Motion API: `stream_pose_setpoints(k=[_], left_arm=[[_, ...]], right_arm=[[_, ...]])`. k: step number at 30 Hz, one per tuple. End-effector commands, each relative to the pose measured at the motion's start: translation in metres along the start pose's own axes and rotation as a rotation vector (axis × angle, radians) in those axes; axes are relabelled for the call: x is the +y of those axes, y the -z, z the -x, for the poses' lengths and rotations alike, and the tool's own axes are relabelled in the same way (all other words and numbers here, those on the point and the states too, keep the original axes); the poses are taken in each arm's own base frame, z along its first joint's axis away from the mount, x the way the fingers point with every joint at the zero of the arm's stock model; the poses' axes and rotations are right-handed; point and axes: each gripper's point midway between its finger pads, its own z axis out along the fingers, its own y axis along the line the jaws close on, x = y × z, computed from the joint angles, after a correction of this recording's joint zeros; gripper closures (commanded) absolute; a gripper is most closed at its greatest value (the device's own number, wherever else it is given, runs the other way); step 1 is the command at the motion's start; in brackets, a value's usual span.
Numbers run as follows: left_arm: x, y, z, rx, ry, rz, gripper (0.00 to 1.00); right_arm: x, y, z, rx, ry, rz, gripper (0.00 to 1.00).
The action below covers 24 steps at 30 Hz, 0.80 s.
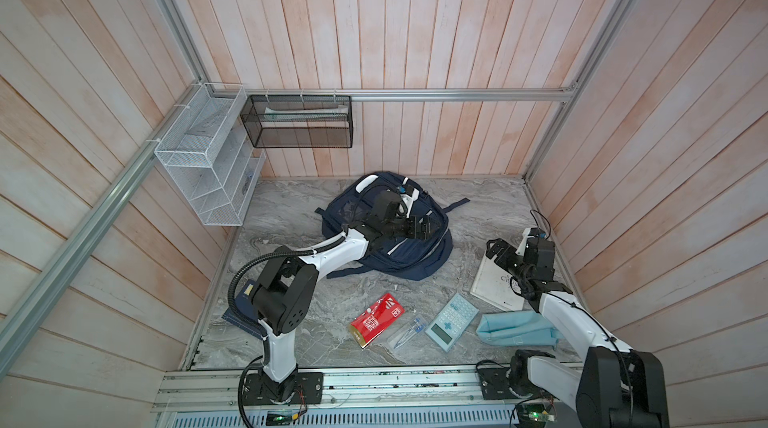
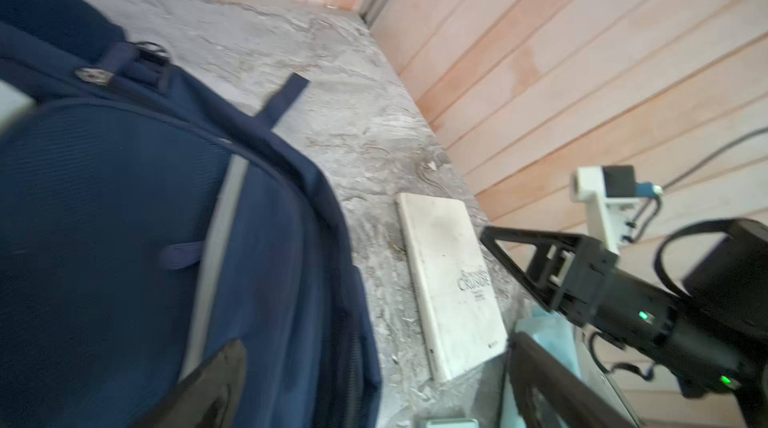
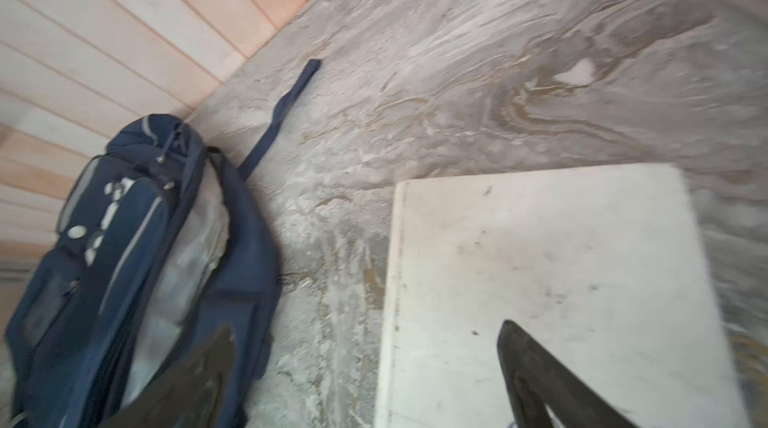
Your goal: Pack the student bag
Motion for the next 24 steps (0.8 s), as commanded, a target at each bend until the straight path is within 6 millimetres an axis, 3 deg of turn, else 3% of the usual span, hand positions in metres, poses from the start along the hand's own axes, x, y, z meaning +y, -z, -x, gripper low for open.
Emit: stream_pose_setpoints(k=[1,4,6,11,17,21,24], left_arm=[[-0.034,-0.029,-0.007,0.011,0.025,-0.121,0.0],[-0.055,-0.065,-0.031,0.079,0.076,-0.222,0.0],[-0.061,-0.091,-0.055,0.141,0.083,-0.23,0.06],[-0.05,-0.136,-0.097,0.226,0.127,-0.222,0.13],[-0.034,-0.161,-0.128,0.27,0.087,-0.101,0.14],[-0.019,-0.171,-0.144,0.293,0.1,-0.051,0.14],[0.015,-0.173,-0.149,0.254,0.057,0.105,0.14]], right_arm=[[-0.046,0.001,0.016,-0.064,-0.004,-0.197,0.02],[-0.066,-0.005,0.016,-0.032,-0.066,-0.216,0.02],[-0.071,-0.01,0.012,-0.004,-0.085,-0.217,0.02],[-0.078,-0.02,-0.004,0.077,-0.091,-0.223,0.07],[-0.084,-0.032,-0.02,0.178,-0.069,-0.239,0.07],[-0.069,-0.048,-0.044,0.301,-0.09,-0.151,0.12],[-0.046,-0.057,-0.058,0.341,-0.076,-0.05,0.14]])
